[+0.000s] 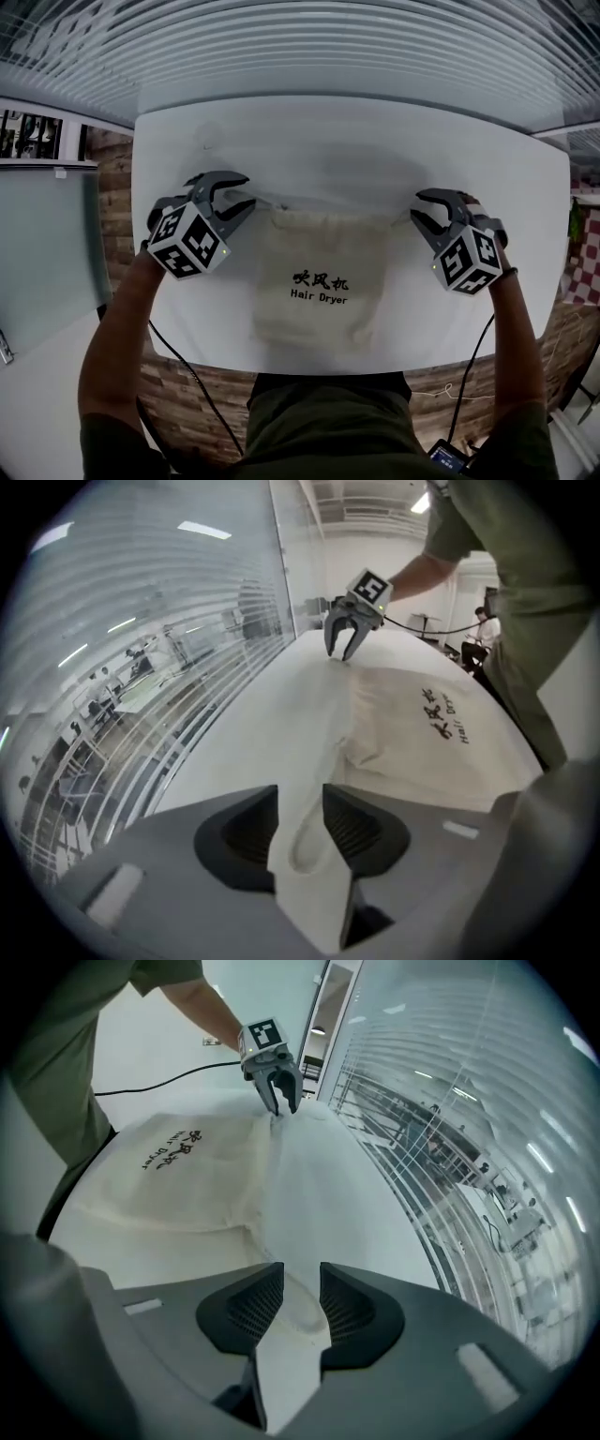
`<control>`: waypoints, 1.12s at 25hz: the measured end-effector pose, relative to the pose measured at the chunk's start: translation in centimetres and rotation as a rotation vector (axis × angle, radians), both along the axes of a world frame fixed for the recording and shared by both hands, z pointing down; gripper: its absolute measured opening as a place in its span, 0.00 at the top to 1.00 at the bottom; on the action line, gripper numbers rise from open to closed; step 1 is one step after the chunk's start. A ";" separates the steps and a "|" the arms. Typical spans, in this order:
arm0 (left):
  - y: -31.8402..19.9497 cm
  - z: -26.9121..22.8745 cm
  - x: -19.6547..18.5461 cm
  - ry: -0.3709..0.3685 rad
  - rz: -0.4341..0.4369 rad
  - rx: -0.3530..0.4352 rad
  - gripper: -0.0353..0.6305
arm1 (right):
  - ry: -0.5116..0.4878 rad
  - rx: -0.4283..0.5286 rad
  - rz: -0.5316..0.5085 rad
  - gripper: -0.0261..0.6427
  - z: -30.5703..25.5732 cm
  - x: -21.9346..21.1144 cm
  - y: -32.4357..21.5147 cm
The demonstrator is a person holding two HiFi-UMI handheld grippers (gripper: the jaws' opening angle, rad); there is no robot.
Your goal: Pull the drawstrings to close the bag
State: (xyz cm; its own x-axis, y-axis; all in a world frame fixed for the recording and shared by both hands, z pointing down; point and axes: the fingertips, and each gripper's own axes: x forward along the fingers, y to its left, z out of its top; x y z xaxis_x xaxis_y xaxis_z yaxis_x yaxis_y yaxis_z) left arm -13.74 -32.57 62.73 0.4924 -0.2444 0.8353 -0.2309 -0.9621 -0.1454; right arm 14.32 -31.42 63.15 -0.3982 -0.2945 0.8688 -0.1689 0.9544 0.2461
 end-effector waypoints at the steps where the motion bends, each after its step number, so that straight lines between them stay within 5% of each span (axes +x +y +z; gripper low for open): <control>1: 0.0 0.2 -0.1 -0.023 0.028 0.003 0.77 | 0.012 -0.004 -0.015 0.80 0.2 0.1 -0.1; 9: 0.3 1.2 -1.4 -0.141 0.174 -0.085 0.77 | 0.093 -0.043 -0.102 0.80 1.0 0.8 -0.5; 23: -0.3 2.1 -2.2 -0.185 0.149 -0.279 0.78 | -0.026 -0.324 0.023 0.79 1.5 1.3 -1.8; 28: -0.5 2.1 -2.1 -0.210 0.152 -0.250 0.83 | -0.049 -0.342 0.045 0.87 1.4 1.6 -2.1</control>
